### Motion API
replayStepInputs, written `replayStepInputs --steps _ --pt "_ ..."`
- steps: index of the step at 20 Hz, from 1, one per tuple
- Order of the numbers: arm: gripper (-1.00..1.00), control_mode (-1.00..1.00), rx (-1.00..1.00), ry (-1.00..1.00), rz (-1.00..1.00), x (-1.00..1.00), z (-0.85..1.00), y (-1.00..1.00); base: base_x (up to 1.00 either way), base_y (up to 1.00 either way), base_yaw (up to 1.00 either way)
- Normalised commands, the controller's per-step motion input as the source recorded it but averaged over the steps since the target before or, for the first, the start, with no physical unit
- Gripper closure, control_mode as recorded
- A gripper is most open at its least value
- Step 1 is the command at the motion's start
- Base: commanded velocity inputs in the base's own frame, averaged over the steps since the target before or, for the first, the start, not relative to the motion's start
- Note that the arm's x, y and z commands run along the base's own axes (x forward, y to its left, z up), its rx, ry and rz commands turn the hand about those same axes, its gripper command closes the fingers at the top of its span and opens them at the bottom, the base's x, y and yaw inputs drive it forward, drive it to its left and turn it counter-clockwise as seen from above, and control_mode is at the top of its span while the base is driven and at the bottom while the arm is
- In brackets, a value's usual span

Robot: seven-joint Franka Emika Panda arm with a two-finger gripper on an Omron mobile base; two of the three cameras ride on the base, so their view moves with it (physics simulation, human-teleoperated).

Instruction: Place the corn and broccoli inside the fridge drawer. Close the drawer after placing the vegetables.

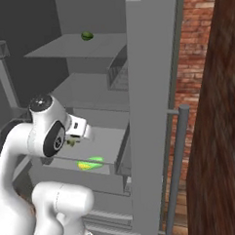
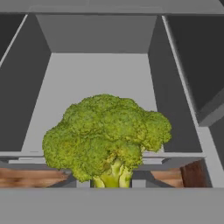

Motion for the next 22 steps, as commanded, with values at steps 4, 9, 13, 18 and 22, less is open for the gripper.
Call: replayStepInputs --steps 4,9,13,18,22 --pt "1.00 -1.00 0.00 0.19 0.22 0.65 -0.55 0.00 0.00 0.00 0.00" --pt "1.00 -1.00 0.00 0.02 0.29 0.23 -0.47 0.00 0.00 0.00 0.00" --pt "1.00 -1.00 -0.03 0.03 0.27 0.16 -0.76 0.00 0.00 0.00 0.00" --pt "1.00 -1.00 -0.04 0.13 0.22 0.42 -0.31 0.11 0.00 0.00 0.00" --pt "1.00 -1.00 -0.05 0.27 0.20 0.67 0.00 0.20 0.00 0.00 0.00"
